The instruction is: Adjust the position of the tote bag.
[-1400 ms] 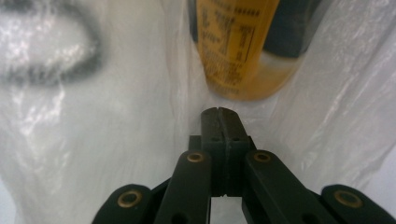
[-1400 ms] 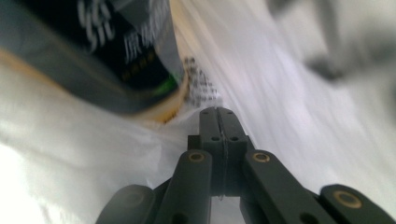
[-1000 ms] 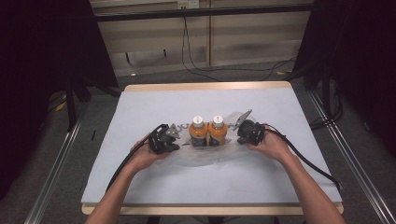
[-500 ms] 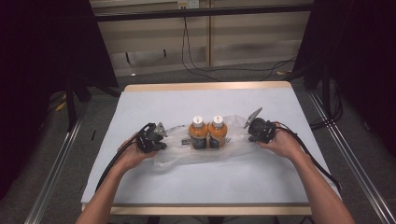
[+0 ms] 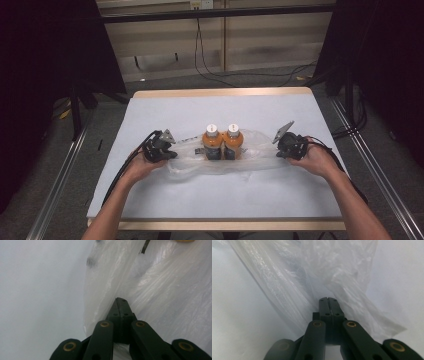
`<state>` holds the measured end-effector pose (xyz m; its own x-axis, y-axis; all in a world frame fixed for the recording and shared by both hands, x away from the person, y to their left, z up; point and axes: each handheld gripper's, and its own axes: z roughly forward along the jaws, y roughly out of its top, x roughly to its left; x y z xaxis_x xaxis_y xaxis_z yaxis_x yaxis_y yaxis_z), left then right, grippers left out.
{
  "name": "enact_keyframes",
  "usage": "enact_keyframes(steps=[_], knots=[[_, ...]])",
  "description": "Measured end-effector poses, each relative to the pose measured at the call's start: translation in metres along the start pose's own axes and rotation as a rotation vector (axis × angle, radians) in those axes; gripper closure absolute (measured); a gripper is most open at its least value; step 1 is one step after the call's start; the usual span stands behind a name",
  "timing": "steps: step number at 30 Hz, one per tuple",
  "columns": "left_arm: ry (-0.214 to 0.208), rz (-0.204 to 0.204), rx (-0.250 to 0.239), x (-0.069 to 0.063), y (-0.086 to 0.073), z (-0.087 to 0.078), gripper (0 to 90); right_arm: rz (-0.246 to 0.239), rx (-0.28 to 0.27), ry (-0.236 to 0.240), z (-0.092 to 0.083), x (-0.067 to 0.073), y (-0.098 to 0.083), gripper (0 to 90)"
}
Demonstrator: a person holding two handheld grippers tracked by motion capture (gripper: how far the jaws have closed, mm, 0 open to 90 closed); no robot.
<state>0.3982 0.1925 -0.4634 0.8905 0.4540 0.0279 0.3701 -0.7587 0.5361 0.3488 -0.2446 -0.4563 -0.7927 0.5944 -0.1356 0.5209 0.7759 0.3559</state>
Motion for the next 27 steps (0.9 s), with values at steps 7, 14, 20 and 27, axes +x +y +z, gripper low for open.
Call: enact_keyframes(steps=[7, 14, 20, 27], knots=[[-0.005, 0.012, -0.001, 0.002, 0.007, 0.005, 90.0, 0.07, -0.066, 0.003, -0.004, -0.008, -0.021, 90.0], [0.025, 0.001, 0.023, 0.012, -0.002, -0.002, 90.0, 0.044, -0.056, -0.015, -0.003, -0.009, -0.02, 90.0], [0.036, 0.018, 0.035, 0.011, -0.004, -0.004, 90.0, 0.056, -0.058, -0.028, -0.003, -0.007, -0.02, 90.0], [0.029, -0.005, 0.018, 0.012, -0.007, -0.004, 90.0, 0.065, -0.044, -0.044, -0.005, -0.005, -0.02, 90.0]])
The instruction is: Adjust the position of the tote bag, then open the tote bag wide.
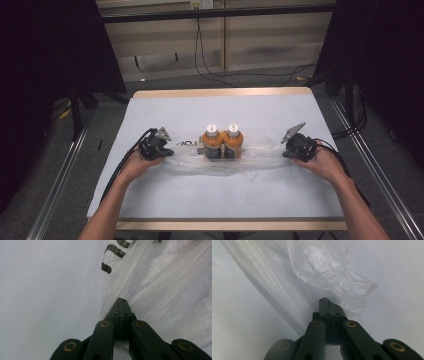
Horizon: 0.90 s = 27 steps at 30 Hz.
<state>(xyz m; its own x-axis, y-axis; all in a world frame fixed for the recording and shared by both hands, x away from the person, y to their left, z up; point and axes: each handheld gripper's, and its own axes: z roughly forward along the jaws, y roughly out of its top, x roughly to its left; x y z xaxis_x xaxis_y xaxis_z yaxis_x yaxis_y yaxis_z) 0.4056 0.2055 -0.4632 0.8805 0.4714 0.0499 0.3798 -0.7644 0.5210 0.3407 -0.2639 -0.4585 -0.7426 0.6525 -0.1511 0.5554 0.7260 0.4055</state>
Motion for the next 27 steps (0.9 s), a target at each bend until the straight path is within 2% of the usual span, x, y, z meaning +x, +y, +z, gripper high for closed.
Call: enact_keyframes(steps=[3, 5, 7, 8, 11, 13, 15, 18, 20, 23, 25, 26, 27], knots=[[-0.009, -0.027, -0.01, 0.001, -0.002, 0.0, 90.0, 0.004, -0.012, -0.001, 0.0, 0.0, -0.002, 90.0], [0.013, -0.024, -0.012, -0.001, -0.002, 0.0, 90.0, 0.006, -0.024, -0.001, 0.0, 0.0, -0.003, 90.0], [-0.01, -0.062, -0.028, 0.0, -0.003, -0.001, 90.0, 0.011, -0.017, -0.004, -0.001, 0.002, -0.003, 90.0], [-0.02, -0.09, -0.052, 0.0, -0.005, 0.0, 90.0, 0.012, -0.016, -0.005, -0.001, 0.002, -0.003, 90.0], [-0.055, -0.107, -0.089, 0.002, -0.009, 0.0, 90.0, 0.001, -0.03, -0.014, -0.001, 0.003, -0.003, 90.0], [-0.058, -0.12, -0.114, 0.001, -0.01, 0.001, 90.0, 0.007, -0.042, -0.009, -0.001, 0.005, -0.003, 90.0], [-0.072, -0.111, -0.128, 0.0, -0.01, -0.002, 90.0, 0.011, -0.072, 0.002, -0.002, 0.005, -0.003, 90.0], [-0.071, -0.109, -0.171, -0.003, -0.009, -0.009, 90.0, 0.035, -0.129, 0.024, -0.006, 0.007, -0.003, 90.0], [-0.076, -0.112, -0.205, -0.006, -0.01, -0.014, 90.0, 0.042, -0.168, 0.035, -0.009, 0.007, -0.003, 90.0], [-0.093, -0.124, -0.262, -0.011, -0.009, -0.023, 90.0, 0.077, -0.224, 0.062, -0.015, 0.009, -0.003, 90.0], [-0.081, -0.117, -0.281, -0.015, -0.009, -0.027, 90.0, 0.078, -0.262, 0.063, -0.019, 0.013, -0.003, 90.0], [-0.089, -0.116, -0.292, -0.016, -0.008, -0.029, 90.0, 0.081, -0.28, 0.06, -0.021, 0.014, -0.003, 90.0], [-0.085, -0.12, -0.301, -0.019, -0.008, -0.03, 90.0, 0.079, -0.301, 0.078, -0.023, 0.016, -0.004, 90.0]])
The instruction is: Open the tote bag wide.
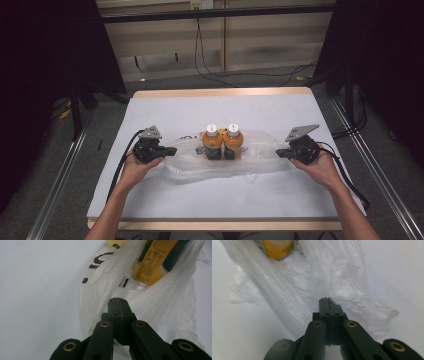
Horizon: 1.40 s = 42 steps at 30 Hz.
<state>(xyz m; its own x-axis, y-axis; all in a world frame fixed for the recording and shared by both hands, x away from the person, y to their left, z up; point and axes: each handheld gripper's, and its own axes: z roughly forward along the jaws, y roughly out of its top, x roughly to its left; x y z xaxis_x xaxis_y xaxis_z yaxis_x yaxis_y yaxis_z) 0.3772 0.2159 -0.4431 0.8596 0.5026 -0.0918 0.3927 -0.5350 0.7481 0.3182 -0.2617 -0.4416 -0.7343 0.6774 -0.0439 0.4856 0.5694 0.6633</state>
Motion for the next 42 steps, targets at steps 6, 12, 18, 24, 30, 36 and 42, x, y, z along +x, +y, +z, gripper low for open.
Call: enact_keyframes(steps=[6, 12, 18, 24, 30, 36, 42], knots=[[-0.008, 0.007, -0.053, -0.01, 0.004, -0.009, 90.0, 0.013, -0.085, 0.023, -0.014, 0.004, 0.0, 90.0], [-0.038, 0.004, -0.126, -0.018, 0.008, -0.02, 89.8, 0.008, -0.131, 0.053, -0.019, 0.01, 0.007, 90.0], [-0.067, 0.0, -0.175, -0.025, 0.015, -0.025, 89.8, 0.006, -0.179, 0.088, -0.017, 0.016, 0.021, 90.0], [-0.094, 0.01, -0.216, -0.033, 0.026, -0.027, 88.8, -0.02, -0.195, 0.11, -0.011, 0.021, 0.039, 90.0], [-0.113, 0.025, -0.239, -0.041, 0.035, -0.022, 90.0, -0.024, -0.223, 0.141, 0.0, 0.024, 0.056, 90.0], [-0.105, 0.011, -0.275, -0.045, 0.048, -0.024, 69.2, -0.025, -0.223, 0.162, 0.016, 0.025, 0.067, 90.0], [-0.093, 0.023, -0.306, -0.053, 0.058, -0.028, 56.2, -0.037, -0.217, 0.154, 0.025, 0.025, 0.078, 90.0]])
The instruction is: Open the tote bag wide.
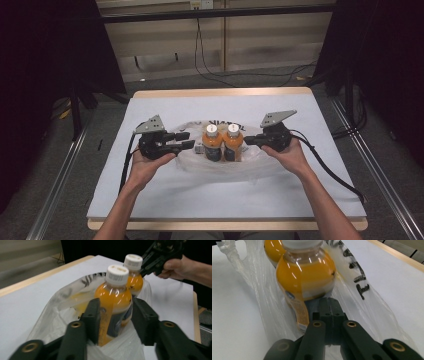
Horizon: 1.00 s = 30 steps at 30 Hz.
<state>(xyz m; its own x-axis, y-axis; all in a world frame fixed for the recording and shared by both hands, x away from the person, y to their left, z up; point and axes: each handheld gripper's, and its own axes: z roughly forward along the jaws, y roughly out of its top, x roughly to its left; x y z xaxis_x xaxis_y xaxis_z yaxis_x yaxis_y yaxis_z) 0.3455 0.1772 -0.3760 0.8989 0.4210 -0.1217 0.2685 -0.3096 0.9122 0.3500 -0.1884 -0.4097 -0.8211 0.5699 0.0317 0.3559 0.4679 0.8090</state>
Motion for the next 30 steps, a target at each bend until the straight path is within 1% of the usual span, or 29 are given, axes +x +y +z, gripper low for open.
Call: enact_keyframes(steps=[3, 4, 5, 6, 7, 8, 9, 10, 11, 13, 14, 15, 16, 17, 18, 19, 21, 22, 23, 24, 25, 26, 27, 28, 29, 30], knots=[[-0.022, 0.005, -0.021, -0.003, 0.004, 0.003, 55.1, 0.01, -0.006, 0.002, 0.002, -0.005, 0.002, 90.0], [-0.009, 0.02, -0.015, -0.006, 0.006, 0.005, 55.9, 0.016, -0.009, 0.002, 0.003, -0.006, 0.002, 90.0], [-0.011, 0.03, -0.008, -0.009, 0.007, 0.008, 55.9, 0.021, -0.012, 0.006, 0.004, -0.009, 0.003, 90.0], [-0.022, 0.041, -0.006, -0.012, 0.008, 0.011, 56.6, 0.026, -0.008, 0.004, 0.006, -0.011, 0.004, 90.0], [-0.016, 0.057, 0.001, -0.015, 0.009, 0.014, 61.6, 0.026, -0.006, 0.005, 0.009, -0.013, 0.005, 90.0], [-0.029, 0.053, 0.009, -0.016, 0.009, 0.018, 62.7, 0.03, -0.004, 0.011, 0.011, -0.015, 0.006, 90.0], [-0.04, 0.058, 0.018, -0.018, 0.008, 0.023, 66.5, 0.036, 0.0, 0.014, 0.014, -0.016, 0.007, 90.0], [-0.05, 0.055, 0.029, -0.021, 0.006, 0.028, 69.2, 0.036, -0.002, 0.021, 0.017, -0.018, 0.008, 90.0], [-0.053, 0.075, 0.06, -0.024, 0.005, 0.033, 70.5, 0.043, -0.003, 0.024, 0.02, -0.019, 0.008, 90.0], [-0.073, 0.091, 0.089, -0.029, 0.001, 0.044, 72.6, 0.051, 0.0, 0.028, 0.026, -0.021, 0.01, 90.0], [-0.086, 0.098, 0.094, -0.032, -0.001, 0.049, 76.2, 0.052, 0.005, 0.028, 0.029, -0.022, 0.011, 90.0], [-0.082, 0.103, 0.108, -0.034, -0.003, 0.053, 77.7, 0.056, 0.008, 0.03, 0.032, -0.023, 0.011, 90.0], [-0.094, 0.099, 0.119, -0.035, -0.005, 0.058, 78.1, 0.062, 0.006, 0.035, 0.034, -0.023, 0.011, 90.0], [-0.1, 0.099, 0.128, -0.037, -0.007, 0.062, 81.7, 0.071, 0.007, 0.041, 0.036, -0.024, 0.011, 90.0], [-0.09, 0.116, 0.152, -0.038, -0.009, 0.066, 83.7, 0.072, 0.003, 0.044, 0.038, -0.025, 0.011, 90.0], [-0.085, 0.118, 0.172, -0.04, -0.011, 0.07, 83.8, 0.077, 0.005, 0.054, 0.04, -0.026, 0.01, 90.0], [-0.079, 0.129, 0.209, -0.04, -0.016, 0.076, 84.6, 0.081, 0.017, 0.049, 0.045, -0.027, 0.007, 90.0], [-0.087, 0.112, 0.216, -0.039, -0.018, 0.079, 85.8, 0.089, 0.024, 0.055, 0.047, -0.028, 0.006, 90.0], [-0.09, 0.104, 0.22, -0.039, -0.021, 0.082, 85.8, 0.093, 0.028, 0.059, 0.05, -0.029, 0.005, 90.0], [-0.091, 0.109, 0.233, -0.04, -0.024, 0.086, 87.1, 0.101, 0.031, 0.063, 0.053, -0.03, 0.004, 90.0], [-0.087, 0.112, 0.258, -0.041, -0.027, 0.089, 88.4, 0.103, 0.035, 0.067, 0.055, -0.031, 0.004, 90.0], [-0.086, 0.104, 0.261, -0.041, -0.03, 0.093, 88.4, 0.111, 0.037, 0.065, 0.058, -0.031, 0.003, 90.0], [-0.075, 0.112, 0.286, -0.042, -0.031, 0.095, 88.4, 0.11, 0.039, 0.069, 0.06, -0.032, 0.003, 90.0], [-0.072, 0.114, 0.293, -0.041, -0.034, 0.099, 88.4, 0.116, 0.045, 0.069, 0.063, -0.032, 0.003, 90.0], [-0.08, 0.105, 0.292, -0.041, -0.037, 0.102, 88.5, 0.116, 0.052, 0.073, 0.066, -0.033, 0.002, 90.0], [-0.076, 0.103, 0.293, -0.042, -0.041, 0.105, 88.5, 0.117, 0.056, 0.074, 0.069, -0.034, 0.002, 90.0]])
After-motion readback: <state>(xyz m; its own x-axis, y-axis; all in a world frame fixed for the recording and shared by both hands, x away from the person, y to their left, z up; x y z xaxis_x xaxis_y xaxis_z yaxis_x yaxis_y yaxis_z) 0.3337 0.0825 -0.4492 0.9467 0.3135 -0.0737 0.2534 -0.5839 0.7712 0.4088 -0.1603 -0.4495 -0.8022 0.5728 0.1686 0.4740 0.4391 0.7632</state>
